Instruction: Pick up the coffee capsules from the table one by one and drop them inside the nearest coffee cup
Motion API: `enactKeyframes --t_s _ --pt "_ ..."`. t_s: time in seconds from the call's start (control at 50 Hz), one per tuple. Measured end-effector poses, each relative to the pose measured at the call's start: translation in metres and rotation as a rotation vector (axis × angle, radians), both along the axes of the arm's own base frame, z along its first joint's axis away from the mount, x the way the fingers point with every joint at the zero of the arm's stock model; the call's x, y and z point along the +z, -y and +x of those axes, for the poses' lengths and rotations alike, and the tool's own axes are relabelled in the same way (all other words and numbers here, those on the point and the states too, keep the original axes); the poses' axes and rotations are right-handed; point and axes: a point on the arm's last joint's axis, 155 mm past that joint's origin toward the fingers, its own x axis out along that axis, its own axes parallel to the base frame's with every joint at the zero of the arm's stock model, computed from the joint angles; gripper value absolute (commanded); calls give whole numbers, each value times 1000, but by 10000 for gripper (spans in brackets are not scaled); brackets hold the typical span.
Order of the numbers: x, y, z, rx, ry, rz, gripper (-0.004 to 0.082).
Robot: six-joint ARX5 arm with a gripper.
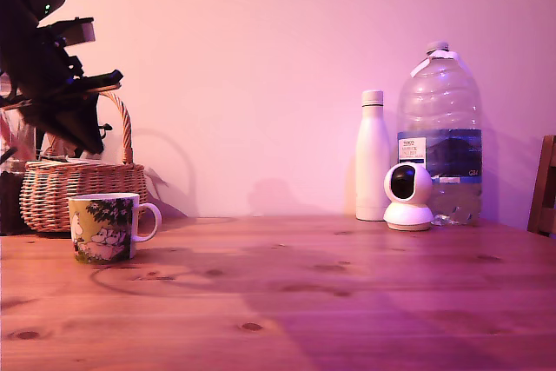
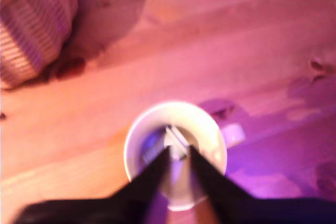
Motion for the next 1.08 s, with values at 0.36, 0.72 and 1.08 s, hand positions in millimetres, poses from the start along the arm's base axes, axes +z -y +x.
enactKeyframes --t_s 0.36,0.72,1.08 --pt "111 34 -48 -86 290 -42 -24" --pt "29 26 -140 -63 178 -17 -23" --pt "81 10 -195 -35 382 -100 -23"
